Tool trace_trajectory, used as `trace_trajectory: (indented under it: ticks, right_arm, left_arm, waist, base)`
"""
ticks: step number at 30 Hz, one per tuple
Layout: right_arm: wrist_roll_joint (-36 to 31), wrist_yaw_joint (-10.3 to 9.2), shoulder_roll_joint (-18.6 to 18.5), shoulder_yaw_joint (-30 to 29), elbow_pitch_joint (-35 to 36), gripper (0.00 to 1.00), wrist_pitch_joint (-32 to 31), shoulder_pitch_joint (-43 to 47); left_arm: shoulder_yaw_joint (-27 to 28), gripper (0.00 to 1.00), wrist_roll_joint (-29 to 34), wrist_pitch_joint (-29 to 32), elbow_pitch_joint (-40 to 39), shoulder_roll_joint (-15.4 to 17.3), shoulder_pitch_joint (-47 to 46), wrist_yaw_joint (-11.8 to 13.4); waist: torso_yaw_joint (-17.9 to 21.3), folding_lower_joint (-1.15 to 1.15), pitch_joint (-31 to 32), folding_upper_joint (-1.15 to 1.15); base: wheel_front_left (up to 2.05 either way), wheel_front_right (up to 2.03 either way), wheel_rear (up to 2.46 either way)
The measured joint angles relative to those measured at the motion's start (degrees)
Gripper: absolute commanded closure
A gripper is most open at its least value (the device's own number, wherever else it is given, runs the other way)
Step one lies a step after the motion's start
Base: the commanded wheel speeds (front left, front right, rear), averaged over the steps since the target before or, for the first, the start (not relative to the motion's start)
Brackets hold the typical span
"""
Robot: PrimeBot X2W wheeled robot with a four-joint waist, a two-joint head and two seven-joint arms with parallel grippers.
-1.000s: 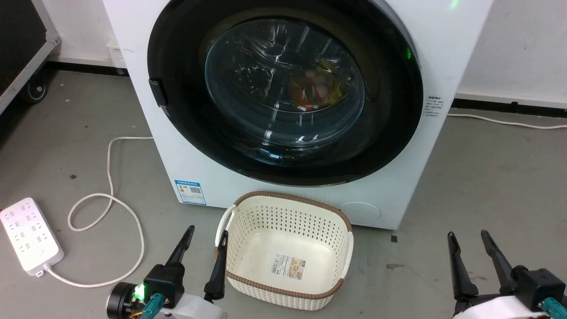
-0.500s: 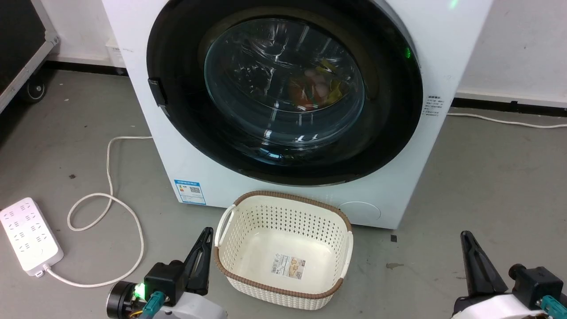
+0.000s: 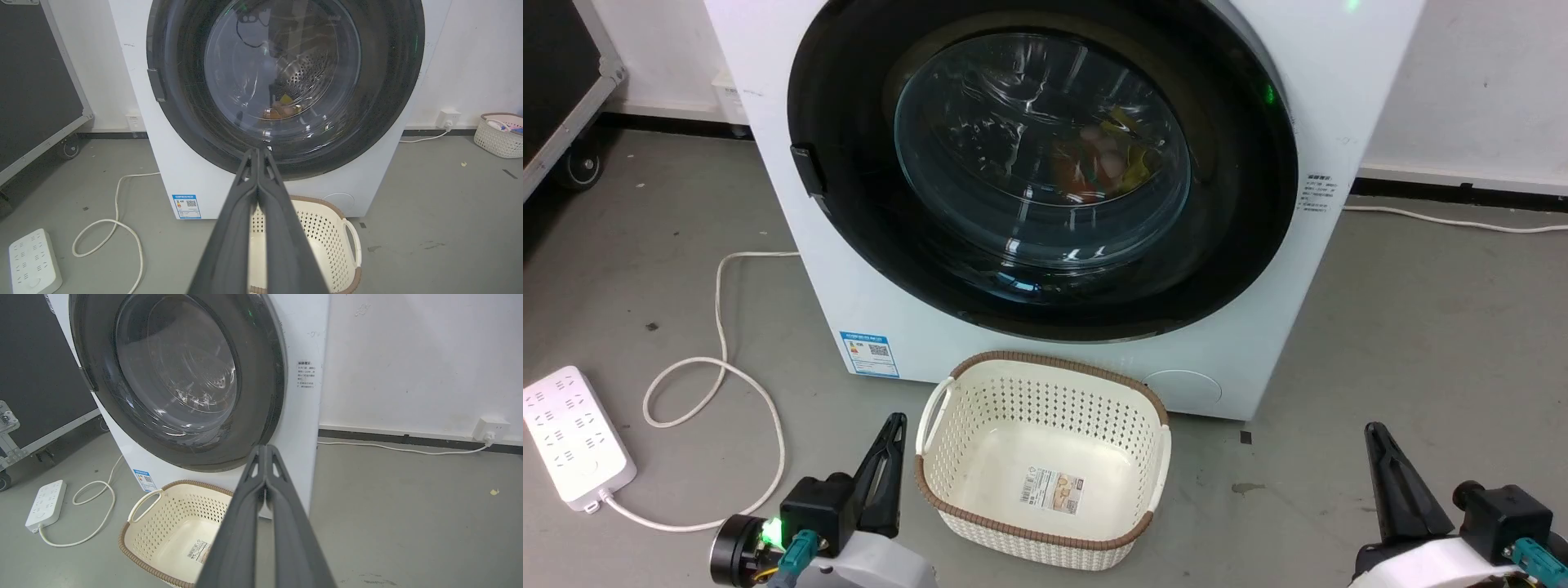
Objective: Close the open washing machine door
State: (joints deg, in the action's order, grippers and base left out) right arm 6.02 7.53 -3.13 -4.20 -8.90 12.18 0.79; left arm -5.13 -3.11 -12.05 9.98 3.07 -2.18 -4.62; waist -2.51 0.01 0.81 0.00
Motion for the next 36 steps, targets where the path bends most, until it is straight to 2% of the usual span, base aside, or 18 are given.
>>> trace_trajectory:
  ticks: [36]
  right_arm:
    - [-2.0, 0.00, 0.0, 1.4, 2.9, 1.00, -4.3, 0.0]
  left_arm:
    - [1.7, 1.00, 1.0, 4.1, -3.4, 0.0, 0.2, 1.5]
  waist:
    - [0.9, 0.00, -0.3, 0.00]
  base:
    - [0.00, 0.00, 0.00]
